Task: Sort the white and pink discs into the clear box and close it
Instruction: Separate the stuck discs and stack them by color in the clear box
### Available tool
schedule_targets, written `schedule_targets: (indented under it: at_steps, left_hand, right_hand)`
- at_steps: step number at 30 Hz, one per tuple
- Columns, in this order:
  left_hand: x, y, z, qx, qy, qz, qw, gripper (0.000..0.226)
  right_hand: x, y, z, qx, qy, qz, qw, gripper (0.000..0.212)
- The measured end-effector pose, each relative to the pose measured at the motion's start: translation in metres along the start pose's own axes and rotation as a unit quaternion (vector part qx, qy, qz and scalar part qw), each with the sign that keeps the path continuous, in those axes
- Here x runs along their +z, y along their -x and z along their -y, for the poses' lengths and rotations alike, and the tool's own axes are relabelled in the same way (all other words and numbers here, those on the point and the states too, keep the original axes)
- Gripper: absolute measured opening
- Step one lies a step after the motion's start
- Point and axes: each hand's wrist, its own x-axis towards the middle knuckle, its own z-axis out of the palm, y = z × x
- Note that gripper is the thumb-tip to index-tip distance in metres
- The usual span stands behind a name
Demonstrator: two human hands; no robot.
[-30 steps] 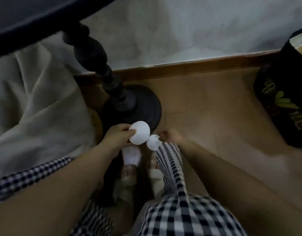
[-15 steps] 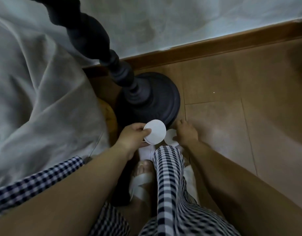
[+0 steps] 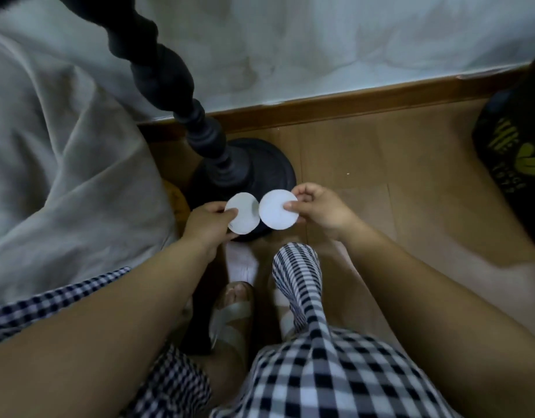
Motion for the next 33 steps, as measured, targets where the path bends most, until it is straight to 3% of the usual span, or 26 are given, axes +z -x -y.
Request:
schedule_targets:
  at_steps: [6,10,14,21,26,33]
  left_hand:
    - [-0.001,0.047,-0.04,0.047,0.062,0.156,0.985,0.029]
    - [-0.018,0.081,-0.063,0.108,0.045,0.19,0.975,0.021]
    - [-0.041,0.121,-0.08,0.194,0.021,0.21,0.958,0.014]
    - [-0.107,0.207,-0.1,0.365,-0.019,0.192,0.911,0.021]
    - [-0.156,0.252,-0.126,0.437,-0.009,0.194,0.878,0.024]
    - [-0.181,0.242,-0.168,0.499,0.032,0.049,0.865,0.02]
  right_hand:
    - [0.013,0.044,0.063,-0.074,0.04,-0.014,0.996,0.018]
    - [0.019,0.079,0.098,-0.114,0.112,-0.035,0.986,0.019]
    - [0.034,0.126,0.135,-0.15,0.155,0.004,0.976,0.019]
    - [0.081,0.223,0.203,-0.239,0.215,0.043,0.946,0.018]
    - [0.116,0.253,0.241,-0.293,0.204,0.083,0.93,0.018]
    - [0.15,0.234,0.281,-0.393,0.224,0.004,0.892,0.02]
